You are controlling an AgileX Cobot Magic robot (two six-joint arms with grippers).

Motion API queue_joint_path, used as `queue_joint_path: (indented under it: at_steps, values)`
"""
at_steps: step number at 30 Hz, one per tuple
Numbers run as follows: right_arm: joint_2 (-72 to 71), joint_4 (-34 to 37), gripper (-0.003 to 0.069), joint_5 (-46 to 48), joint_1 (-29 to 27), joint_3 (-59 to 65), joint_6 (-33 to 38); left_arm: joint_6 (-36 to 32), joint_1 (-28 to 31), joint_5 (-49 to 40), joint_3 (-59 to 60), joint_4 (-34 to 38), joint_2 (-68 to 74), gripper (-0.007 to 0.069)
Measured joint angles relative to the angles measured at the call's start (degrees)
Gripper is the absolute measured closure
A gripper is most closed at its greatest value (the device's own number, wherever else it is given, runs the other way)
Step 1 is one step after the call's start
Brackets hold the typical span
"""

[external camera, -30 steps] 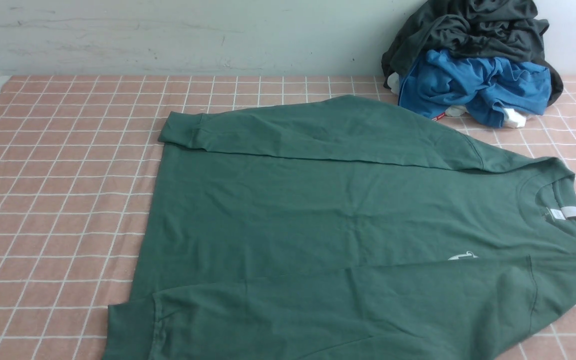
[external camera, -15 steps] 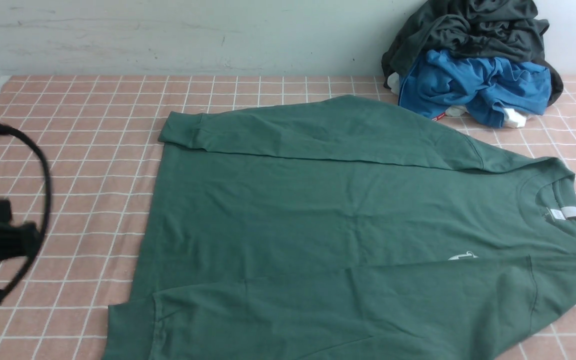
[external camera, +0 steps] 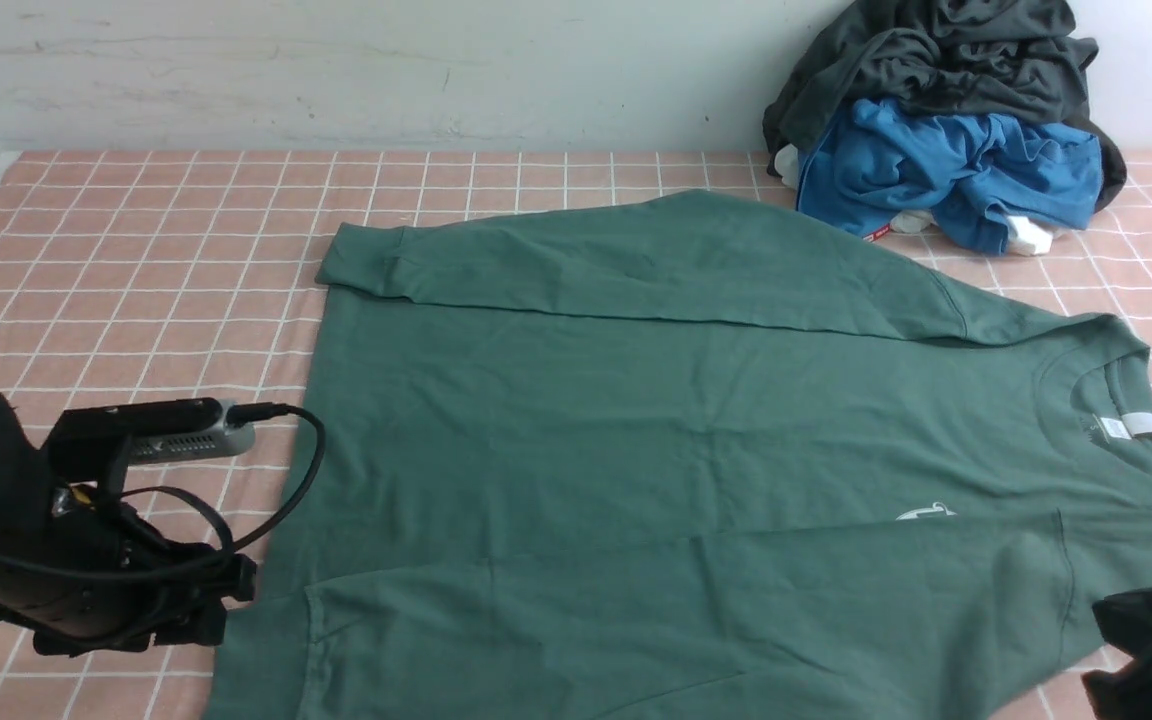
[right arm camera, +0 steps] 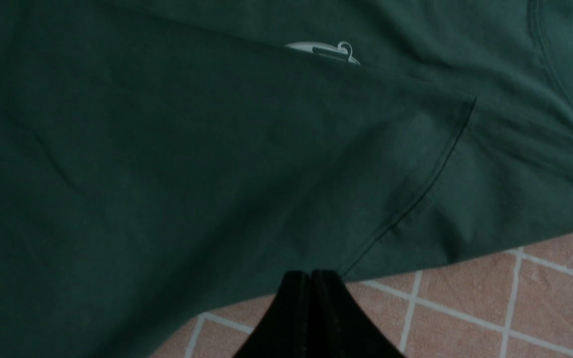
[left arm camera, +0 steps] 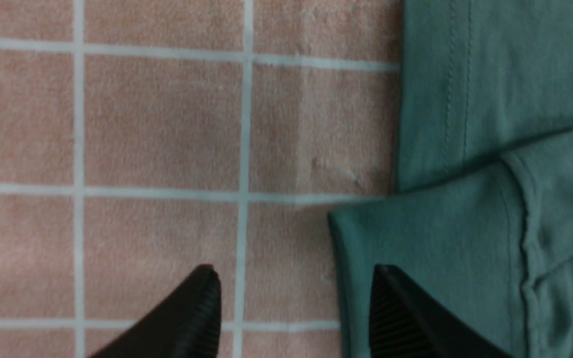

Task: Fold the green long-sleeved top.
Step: Use the left arm to clamp the cuff closest to it

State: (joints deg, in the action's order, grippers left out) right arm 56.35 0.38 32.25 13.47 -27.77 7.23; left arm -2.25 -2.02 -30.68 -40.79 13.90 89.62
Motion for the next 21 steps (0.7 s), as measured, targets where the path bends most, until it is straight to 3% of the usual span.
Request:
queue_joint_path:
  at_steps: [4,10,11,14,21]
  values:
    - [0.28,0.56,0.0673,-0.57,0.06,-0.27,0.0,-0.45,0.0,0.38,-1.95,1.15,3.97,0.0236]
    - [0.28,0.56,0.0673,-0.82,0.06,-0.28,0.0,-7.03,0.0,0.25,-3.73,7.26,5.95,0.0421]
    - [0.28,0.68,0.0673,-1.05,0.06,-0.28,0.0,-9.55,0.0,-0.17,-3.87,9.93,5.88,0.0489]
    - [0.28,0.75,0.0673,-1.4,0.06,-0.28,0.0,-13.31,0.0,-1.32,-4.7,13.06,5.14,0.0592]
    - [0.28,0.75,0.0673,-1.67,0.06,-0.28,0.0,-17.9,0.0,-7.0,-8.38,17.4,0.81,0.0632]
